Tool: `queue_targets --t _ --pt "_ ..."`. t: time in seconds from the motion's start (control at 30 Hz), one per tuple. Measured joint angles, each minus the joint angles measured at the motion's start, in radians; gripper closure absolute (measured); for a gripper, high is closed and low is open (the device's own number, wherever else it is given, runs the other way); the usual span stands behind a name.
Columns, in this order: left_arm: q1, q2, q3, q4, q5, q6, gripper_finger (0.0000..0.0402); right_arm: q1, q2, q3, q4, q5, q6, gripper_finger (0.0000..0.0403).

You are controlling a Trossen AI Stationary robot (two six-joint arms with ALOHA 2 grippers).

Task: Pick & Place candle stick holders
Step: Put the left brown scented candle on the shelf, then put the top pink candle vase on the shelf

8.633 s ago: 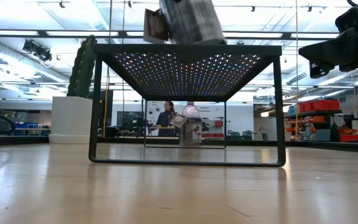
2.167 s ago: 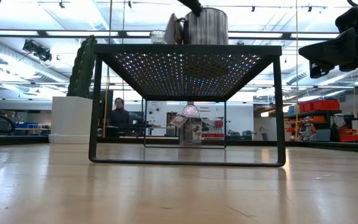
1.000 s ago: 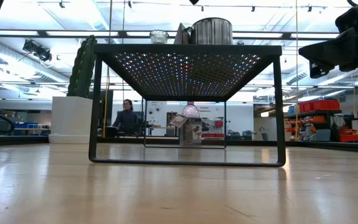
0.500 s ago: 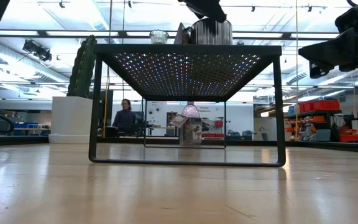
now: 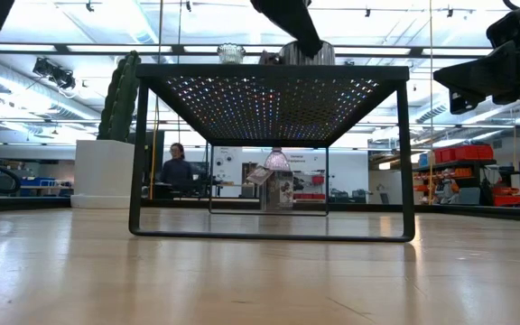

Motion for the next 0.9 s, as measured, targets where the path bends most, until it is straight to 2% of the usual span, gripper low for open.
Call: queue_targets --t 0.27,0.53,0.9 --pt "0.0 0.0 0.0 0.002 -0.03 0.0 0.0401 0.0 0.0 0.0 0.0 0.0 0.0 0.038" --pt "-0.018 -0.013 0.001 -0.001 0.058 -0.001 0.0401 0.0 0.0 0.0 0.0 0.0 0.0 0.038" --pt "-0.023 -0.033 0.168 -0.204 0.073 -0.015 0.0401 0.0 0.001 0.0 0.001 0.0 0.0 0.038"
